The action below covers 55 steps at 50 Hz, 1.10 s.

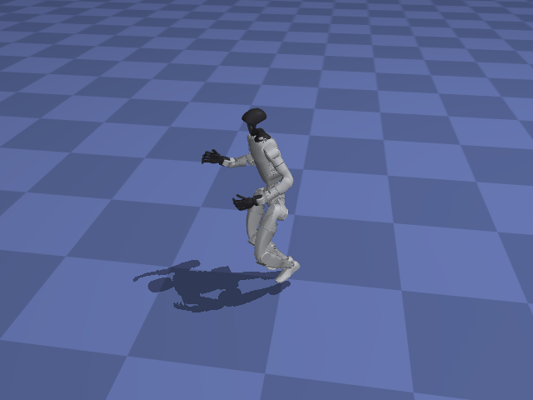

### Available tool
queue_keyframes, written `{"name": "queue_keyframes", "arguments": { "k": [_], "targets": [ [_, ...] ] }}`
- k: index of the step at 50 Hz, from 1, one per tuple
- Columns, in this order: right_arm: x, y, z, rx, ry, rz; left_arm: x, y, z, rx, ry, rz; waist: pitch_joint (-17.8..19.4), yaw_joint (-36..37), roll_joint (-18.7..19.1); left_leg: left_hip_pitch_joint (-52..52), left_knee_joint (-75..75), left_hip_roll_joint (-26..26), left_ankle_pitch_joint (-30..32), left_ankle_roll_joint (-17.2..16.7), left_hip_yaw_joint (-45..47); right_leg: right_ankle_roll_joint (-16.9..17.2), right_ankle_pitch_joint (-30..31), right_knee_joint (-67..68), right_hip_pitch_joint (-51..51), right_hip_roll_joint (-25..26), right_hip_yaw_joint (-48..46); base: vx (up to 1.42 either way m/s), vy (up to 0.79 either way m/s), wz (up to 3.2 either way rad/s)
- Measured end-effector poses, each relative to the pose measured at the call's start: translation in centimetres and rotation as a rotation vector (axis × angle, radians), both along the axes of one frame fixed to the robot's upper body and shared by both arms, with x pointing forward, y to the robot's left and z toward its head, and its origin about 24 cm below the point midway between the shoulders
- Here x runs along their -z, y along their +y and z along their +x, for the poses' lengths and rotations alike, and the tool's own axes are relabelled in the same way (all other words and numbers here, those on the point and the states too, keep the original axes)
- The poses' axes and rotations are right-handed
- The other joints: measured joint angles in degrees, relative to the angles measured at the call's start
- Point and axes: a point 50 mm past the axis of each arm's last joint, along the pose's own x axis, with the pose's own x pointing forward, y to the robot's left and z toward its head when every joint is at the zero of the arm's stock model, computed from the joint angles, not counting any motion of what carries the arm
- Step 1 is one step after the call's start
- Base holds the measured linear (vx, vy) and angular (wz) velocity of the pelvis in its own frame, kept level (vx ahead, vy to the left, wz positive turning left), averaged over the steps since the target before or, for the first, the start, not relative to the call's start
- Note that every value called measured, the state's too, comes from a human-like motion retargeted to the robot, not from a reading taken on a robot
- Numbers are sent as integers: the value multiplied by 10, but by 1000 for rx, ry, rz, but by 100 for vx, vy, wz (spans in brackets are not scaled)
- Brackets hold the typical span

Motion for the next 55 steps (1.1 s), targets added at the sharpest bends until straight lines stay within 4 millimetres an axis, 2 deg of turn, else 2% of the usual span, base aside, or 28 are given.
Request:
{"name": "queue_keyframes", "arguments": {
  "k": [2,5,8,10,12,15,18,21,25,27,28,29,33,36,40,44,46,48,50,52,55],
  "targets": [
    [1,18,1,-118,14,-45,4,6,-3,-7,22,13,-24,13,-34,-25,-146,-71,6,-13,-8,24,-2,-12,4,-35,26,51,5,-51],
    [5,40,2,-242,42,-104,4,12,-4,-24,21,32,-44,5,-93,-20,-311,-183,56,-23,-32,54,-20,25,6,-99,73,49,6,-20],
    [18,47,0,-276,93,-96,-1,7,0,-31,-18,24,-46,-14,-109,-27,-247,-216,33,-3,-39,82,-3,135,2,-113,108,43,9,-29],
    [28,47,-1,-263,128,-56,-8,3,7,-47,-66,21,-42,-36,-116,-17,-198,-224,-10,18,-29,103,73,231,-9,-136,112,45,11,-41],
    [33,42,-1,-211,140,10,-17,-2,21,-78,-118,12,-27,-56,-110,12,-177,-212,-43,27,-21,94,107,292,-36,-137,113,46,12,-67],
    [40,25,-6,-98,148,119,-23,-12,33,-116,-143,-66,-22,-95,-88,56,-188,-187,-60,21,-10,58,103,313,-89,-137,92,49,12,-64],
    [42,3,-17,20,125,216,-26,-19,34,-156,-141,-167,-32,-137,-67,104,-236,-162,-32,-4,14,39,86,238,-128,-128,47,52,11,-65],
    [43,-17,-31,142,95,281,-27,-22,29,-179,-144,-233,-41,-155,-50,138,-248,-127,5,-36,48,38,88,116,-129,-106,-18,49,10,-109],
    [39,-40,-49,305,42,300,-27,-23,22,-194,-149,-274,-40,-124,-8,135,-132,-29,22,-75,87,33,94,-55,-67,-36,-136,41,11,-175],
    [36,-50,-54,371,22,287,-25,-22,19,-219,-141,-296,-37,-106,0,126,-36,9,25,-75,101,21,72,-62,-47,-25,-165,33,16,-160],
    [32,-56,-54,419,8,280,-26,-22,19,-227,-140,-313,-29,-89,18,120,18,44,23,-79,93,7,69,-96,-18,7,-179,34,18,-154],
    [32,-61,-55,457,4,274,-25,-21,18,-247,-132,-327,-23,-76,28,115,66,65,18,-77,88,-4,56,-93,-6,19,-182,33,21,-144],
    [36,-74,-48,575,37,246,-20,-19,14,-321,-108,-345,0,-33,37,98,190,103,-25,-36,56,-31,2,-16,9,26,-147,32,23,-113],
    [40,-66,-30,528,77,236,-23,-15,13,-331,-112,-332,19,0,29,88,173,90,-33,-15,30,-21,2,-6,34,24,-102,36,21,-114],
    [40,-35,-19,308,101,219,-24,-2,4,-352,-117,-313,21,35,10,86,52,38,-18,-26,5,8,46,-16,66,5,-59,38,18,-120],
    [32,-5,-19,98,80,146,-23,10,-4,-401,-119,-289,13,42,-28,111,-106,-51,9,-43,-5,34,74,29,69,-53,-29,36,16,-98],
    [31,6,-20,27,80,99,-24,15,-5,-423,-124,-271,12,39,-53,133,-157,-97,17,-42,-7,41,65,73,63,-90,-14,31,14,-75],
    [33,13,-22,-10,98,55,-24,17,-4,-437,-129,-245,14,35,-66,147,-155,-119,-10,-31,-7,35,38,128,54,-118,-8,26,14,-71],
    [41,16,-22,-17,137,10,-25,18,2,-455,-154,-195,16,27,-78,167,-152,-133,-69,-8,2,28,9,179,41,-145,-2,27,13,-60],
    [59,16,-21,14,216,-27,-25,16,12,-467,-181,-135,24,13,-89,189,-154,-140,-104,6,16,25,-5,207,26,-162,3,29,12,-34],
    [94,10,-26,76,364,-61,-25,6,26,-470,-203,-108,26,-11,-94,223,-183,-142,-98,7,28,22,-1,183,6,-161,1,32,9,-19]
  ]
}}
